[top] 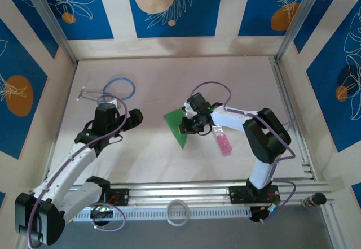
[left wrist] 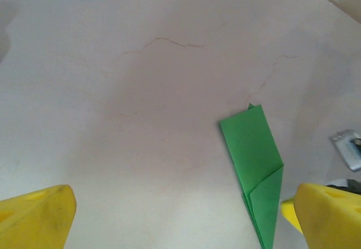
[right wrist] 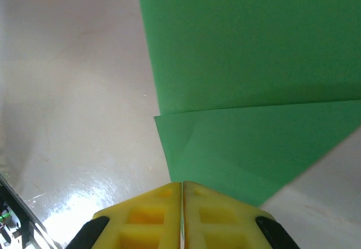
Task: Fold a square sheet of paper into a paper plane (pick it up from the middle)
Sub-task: Rotate the paper at the center of the table.
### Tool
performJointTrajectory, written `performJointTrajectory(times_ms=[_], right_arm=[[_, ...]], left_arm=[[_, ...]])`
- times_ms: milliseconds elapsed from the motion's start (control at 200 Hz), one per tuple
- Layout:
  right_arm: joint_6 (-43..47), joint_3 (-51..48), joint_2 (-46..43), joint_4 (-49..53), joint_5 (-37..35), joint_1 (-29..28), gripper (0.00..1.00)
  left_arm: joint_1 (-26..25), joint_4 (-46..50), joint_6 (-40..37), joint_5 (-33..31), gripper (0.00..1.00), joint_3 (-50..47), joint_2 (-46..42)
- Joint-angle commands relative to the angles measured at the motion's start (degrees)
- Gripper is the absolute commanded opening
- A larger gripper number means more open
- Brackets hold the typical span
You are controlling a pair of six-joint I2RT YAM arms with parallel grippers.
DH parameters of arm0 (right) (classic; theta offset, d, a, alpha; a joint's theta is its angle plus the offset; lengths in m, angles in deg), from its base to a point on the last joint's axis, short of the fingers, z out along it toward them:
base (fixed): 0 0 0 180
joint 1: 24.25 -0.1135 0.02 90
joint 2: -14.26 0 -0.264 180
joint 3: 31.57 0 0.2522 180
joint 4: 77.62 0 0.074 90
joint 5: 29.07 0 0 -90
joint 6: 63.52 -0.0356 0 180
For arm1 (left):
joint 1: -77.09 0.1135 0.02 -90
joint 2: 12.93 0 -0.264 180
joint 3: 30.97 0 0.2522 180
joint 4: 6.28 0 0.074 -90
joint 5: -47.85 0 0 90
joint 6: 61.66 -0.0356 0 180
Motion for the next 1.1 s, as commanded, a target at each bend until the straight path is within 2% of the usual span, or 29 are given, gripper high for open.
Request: performJointTrajectory(times_ms=[0, 300, 610, 720, 920, 1096], right_arm=[[-1.52, 2.93, 2.37, -0.17, 3.25, -0.72, 0.09], [-7.05, 1.96, 5.64, 2.30, -1.47, -1.67, 0.09], [-22.33, -2.54, 5.06, 1.70, -3.49, -4.14, 0.09], [-26.67, -4.28, 2.70, -2.20, -2.53, -5.85, 0.09], [-20.22, -2.02, -3.64, -0.86, -5.38, -6.16, 0.12], [-13.82, -1.53, -2.97, -1.09, -3.31, -3.79, 0.12]], left_arm=[[0.70, -1.76, -1.06, 2.50, 0.98, -0.98, -0.11], [0.74, -3.34, -1.07, 4.67, 0.98, -1.39, 1.03], [0.79, -5.92, -0.36, 8.49, 0.91, -1.39, 3.96], [0.79, -6.31, -0.07, 9.49, 0.89, -1.39, 4.70], [0.79, -6.11, -0.01, 9.79, 0.88, -1.61, 4.63], [0.79, -6.22, 0.08, 10.59, 0.86, -1.57, 4.99]])
